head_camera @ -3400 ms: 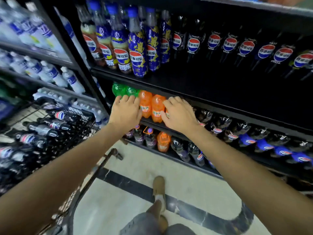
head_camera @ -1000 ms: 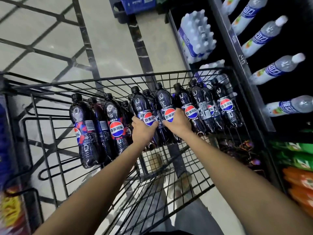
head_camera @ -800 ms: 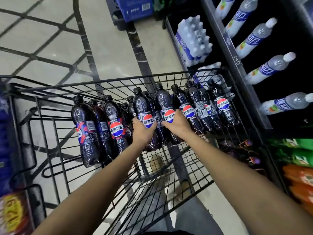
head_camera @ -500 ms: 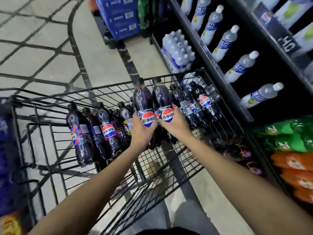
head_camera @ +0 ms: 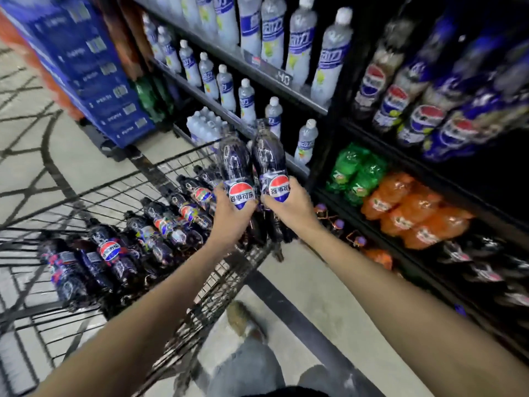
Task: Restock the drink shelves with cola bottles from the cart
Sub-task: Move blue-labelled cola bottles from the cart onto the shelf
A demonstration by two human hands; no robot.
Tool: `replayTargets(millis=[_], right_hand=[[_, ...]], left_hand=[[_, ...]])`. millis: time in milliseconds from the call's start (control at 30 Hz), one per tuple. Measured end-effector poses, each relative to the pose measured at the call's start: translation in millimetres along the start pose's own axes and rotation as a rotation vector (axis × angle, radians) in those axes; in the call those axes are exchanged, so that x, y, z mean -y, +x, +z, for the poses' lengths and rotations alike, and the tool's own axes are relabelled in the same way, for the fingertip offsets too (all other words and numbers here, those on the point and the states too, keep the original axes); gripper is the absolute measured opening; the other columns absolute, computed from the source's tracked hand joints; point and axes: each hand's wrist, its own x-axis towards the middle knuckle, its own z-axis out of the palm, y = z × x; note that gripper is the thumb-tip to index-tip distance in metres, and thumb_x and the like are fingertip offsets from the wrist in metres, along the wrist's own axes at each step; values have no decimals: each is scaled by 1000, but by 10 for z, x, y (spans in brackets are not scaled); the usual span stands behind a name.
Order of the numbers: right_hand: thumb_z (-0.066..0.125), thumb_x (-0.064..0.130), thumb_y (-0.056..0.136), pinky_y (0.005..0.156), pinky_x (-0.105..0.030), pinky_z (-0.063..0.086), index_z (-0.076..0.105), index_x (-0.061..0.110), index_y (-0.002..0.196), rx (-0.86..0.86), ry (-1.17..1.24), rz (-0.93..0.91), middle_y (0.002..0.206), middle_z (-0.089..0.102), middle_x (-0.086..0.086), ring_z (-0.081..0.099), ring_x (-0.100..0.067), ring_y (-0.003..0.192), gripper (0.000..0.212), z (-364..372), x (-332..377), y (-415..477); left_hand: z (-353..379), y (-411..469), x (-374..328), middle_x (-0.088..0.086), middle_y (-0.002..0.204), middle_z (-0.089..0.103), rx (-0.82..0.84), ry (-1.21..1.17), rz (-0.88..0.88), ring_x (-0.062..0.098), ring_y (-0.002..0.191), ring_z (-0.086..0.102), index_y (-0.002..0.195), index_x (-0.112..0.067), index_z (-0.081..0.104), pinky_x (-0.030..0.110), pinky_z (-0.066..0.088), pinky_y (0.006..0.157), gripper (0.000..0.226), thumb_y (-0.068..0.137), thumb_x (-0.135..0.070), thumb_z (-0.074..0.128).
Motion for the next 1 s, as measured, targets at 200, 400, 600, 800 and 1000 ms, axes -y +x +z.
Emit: replayTargets(millis=[200,400,600,800,1000], right_hand=[[69,46,63,80,-35,53,60,21,100,-175,78,34,93,69,4,65,-11,86,45,-1041,-348,-745],[72,28,74,75,-32,53,63,28,89,-330,113,16,81,70,11,65,-3,77,18,-1995,-751,-1451],[71,48,68,84,-42,55,62,30,98,-471,141,146,88,69,10,66,-7,84,37,-2685,-1135,-1870],[76,42,73,83,-39,55,61,24,101,-582,163,232,94,69,5,66,-11,87,37,-3220,-1446,-1956],[77,38,75,64,-15,44,57,28,95,-697,143,261,89,66,12,62,2,78,30,-3689,-1613,-1819]], left_hand=[[849,-718,-417,9,125,55,153,-62,26,0,91,59,144,-3,26,4,43,74,66,90,-11,62],[1698,-1348,-696,-14,92,57,350,-94,122,-20,66,56,115,-32,45,1,42,57,39,88,-10,63],[2432,-1750,-931,-10,96,60,550,-89,89,-2,82,59,121,-23,46,8,44,63,38,88,-12,60],[3068,-1810,-1150,1,105,60,703,-33,47,12,92,59,133,-14,41,21,45,71,48,90,-21,62],[3617,-1639,-1360,-18,83,62,818,55,132,-10,74,59,89,-34,50,10,41,61,19,87,-34,69]])
